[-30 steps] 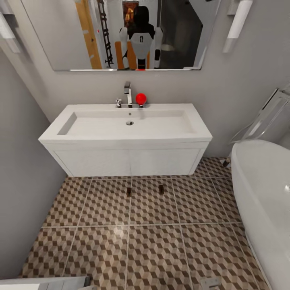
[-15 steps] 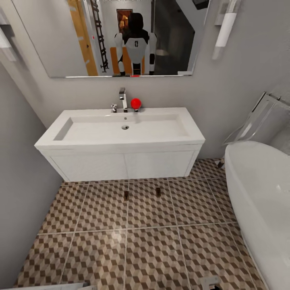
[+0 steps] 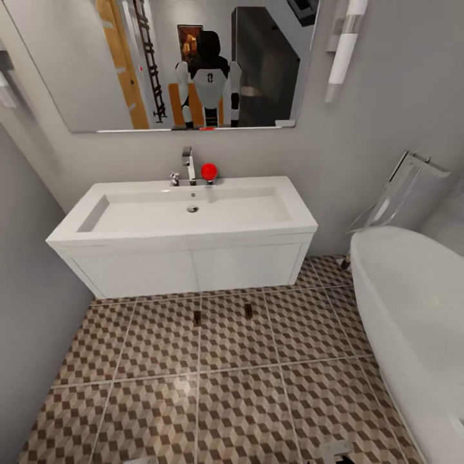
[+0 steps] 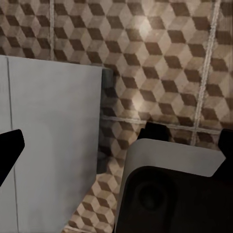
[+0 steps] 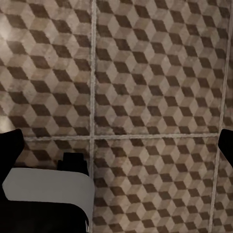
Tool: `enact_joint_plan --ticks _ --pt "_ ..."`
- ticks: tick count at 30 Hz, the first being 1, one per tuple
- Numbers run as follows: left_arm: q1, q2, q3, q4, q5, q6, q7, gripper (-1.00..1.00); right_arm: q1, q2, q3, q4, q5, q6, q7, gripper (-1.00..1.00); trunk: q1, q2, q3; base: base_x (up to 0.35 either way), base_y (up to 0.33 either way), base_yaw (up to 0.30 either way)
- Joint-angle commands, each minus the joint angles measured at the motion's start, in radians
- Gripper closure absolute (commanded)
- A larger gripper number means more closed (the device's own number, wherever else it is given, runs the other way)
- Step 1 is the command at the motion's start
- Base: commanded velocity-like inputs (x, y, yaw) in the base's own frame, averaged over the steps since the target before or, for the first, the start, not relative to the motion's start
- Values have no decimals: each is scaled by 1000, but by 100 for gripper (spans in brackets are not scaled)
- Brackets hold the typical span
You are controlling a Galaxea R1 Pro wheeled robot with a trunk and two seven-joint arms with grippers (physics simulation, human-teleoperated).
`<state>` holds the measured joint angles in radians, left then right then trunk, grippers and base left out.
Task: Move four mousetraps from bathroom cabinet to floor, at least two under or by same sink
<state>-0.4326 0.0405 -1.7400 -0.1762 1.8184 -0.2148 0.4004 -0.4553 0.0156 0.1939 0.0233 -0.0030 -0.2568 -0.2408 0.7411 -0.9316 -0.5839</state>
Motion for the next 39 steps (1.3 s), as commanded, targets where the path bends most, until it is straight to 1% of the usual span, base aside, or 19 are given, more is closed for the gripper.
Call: enact_joint_plan --ticks 1,33,39 --pt "0 0 0 0 0 0 0 -100 0 0 0 0 0 0 0 -100 0 0 2 0 0 -55" --pt "0 -4 0 -3 0 0 0 -100 7 3 1 0 2 -1 0 -100 0 0 53 0 0 -4" --pt "0 -3 0 -2 1 0 0 -100 7 3 1 0 1 -1 0 -100 0 0 62 0 0 -79"
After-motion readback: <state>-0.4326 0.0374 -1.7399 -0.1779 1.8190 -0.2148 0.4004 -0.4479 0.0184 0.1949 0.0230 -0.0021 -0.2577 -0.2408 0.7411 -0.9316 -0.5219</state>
